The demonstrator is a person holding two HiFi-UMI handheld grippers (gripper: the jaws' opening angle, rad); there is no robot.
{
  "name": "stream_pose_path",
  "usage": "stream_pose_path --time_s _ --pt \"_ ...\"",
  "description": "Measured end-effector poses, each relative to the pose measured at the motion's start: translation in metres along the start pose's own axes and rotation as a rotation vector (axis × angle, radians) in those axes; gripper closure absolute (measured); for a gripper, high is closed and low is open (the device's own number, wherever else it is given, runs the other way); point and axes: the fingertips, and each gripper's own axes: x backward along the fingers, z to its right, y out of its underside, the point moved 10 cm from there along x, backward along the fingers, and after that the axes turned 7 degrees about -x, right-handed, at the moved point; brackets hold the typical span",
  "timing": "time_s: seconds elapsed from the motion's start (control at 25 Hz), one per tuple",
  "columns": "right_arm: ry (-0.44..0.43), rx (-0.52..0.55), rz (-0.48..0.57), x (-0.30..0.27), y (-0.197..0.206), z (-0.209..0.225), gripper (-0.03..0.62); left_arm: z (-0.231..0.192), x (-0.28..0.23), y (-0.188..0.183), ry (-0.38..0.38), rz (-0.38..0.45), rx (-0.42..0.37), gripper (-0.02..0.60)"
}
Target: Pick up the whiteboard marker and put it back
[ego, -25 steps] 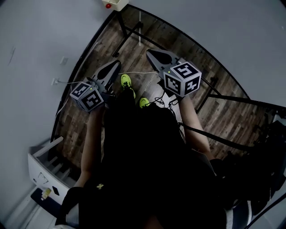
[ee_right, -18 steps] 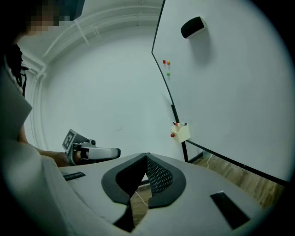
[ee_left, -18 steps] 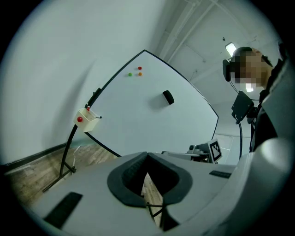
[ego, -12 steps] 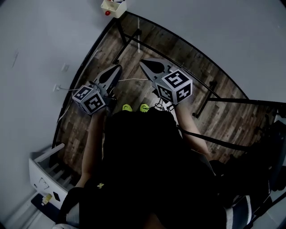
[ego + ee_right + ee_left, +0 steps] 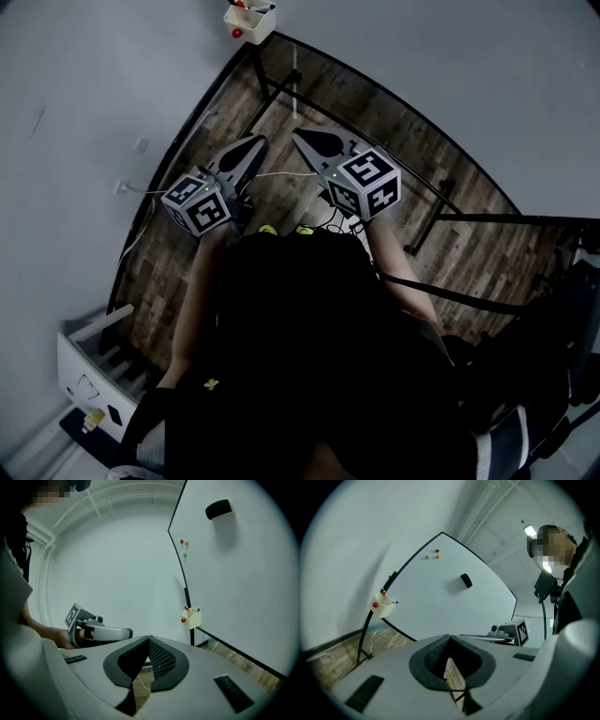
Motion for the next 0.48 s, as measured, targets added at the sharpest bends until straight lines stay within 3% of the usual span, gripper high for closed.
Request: stream_pose_path --time_s 0.48 --pt "-0.016 0.047 -0.015 -0.005 -0.005 -0.018 0.588 0.001 0.002 -0.003 0.02 0.0 -0.016 0.568"
